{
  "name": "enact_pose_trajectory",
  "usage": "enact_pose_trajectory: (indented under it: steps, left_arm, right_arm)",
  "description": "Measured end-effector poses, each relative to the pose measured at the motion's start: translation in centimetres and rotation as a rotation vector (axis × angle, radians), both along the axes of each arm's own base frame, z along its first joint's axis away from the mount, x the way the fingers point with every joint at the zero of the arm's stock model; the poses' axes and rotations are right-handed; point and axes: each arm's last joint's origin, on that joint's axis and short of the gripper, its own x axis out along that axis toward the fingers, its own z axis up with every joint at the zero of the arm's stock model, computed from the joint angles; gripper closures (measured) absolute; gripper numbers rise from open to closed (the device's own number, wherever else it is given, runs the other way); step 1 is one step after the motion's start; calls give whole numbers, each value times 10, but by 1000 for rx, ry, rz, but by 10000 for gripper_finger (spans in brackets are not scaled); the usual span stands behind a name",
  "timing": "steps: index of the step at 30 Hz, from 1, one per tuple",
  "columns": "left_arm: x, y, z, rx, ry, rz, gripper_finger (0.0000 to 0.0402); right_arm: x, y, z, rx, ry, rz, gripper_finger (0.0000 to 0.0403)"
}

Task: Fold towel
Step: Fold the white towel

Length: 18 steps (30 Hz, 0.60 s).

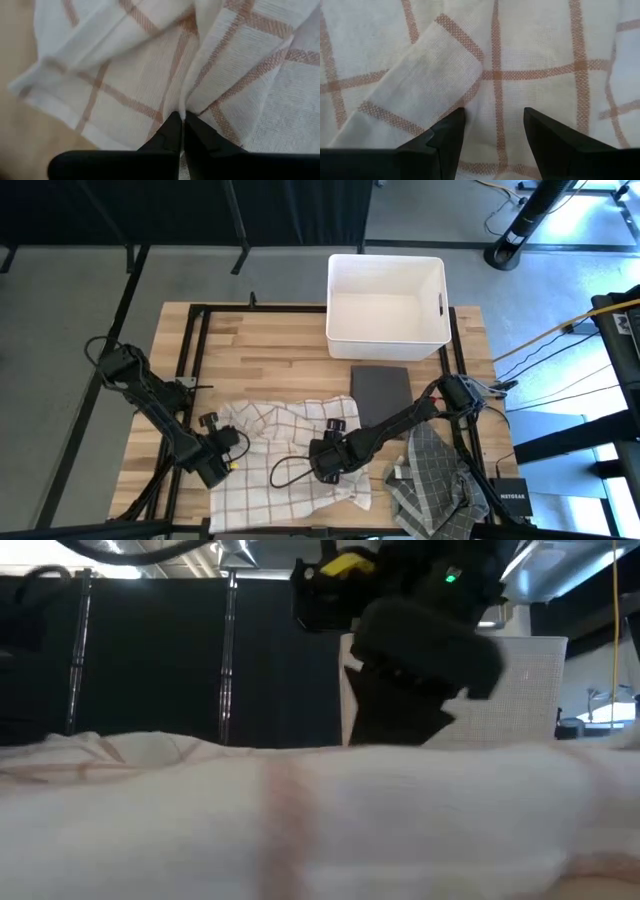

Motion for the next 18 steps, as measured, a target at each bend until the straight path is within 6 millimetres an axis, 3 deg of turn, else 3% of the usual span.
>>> enact_pose_trajectory:
  steps: [6, 10, 14, 18]
  left_arm:
    - [-2, 4, 1, 32, 22, 22, 397]
    - [-2, -1, 5, 17, 15, 5, 396]
    - [-1, -16, 19, -35, -21, -45, 399]
    - [-3, -30, 28, -83, -57, -78, 396]
  right_arm:
    - [6, -12, 2, -58, -3, -2, 194]
    - [10, -7, 23, -46, 20, 19, 194]
    - [6, 18, 59, -6, 2, 69, 194]
    - [-4, 54, 76, 98, -45, 109, 194]
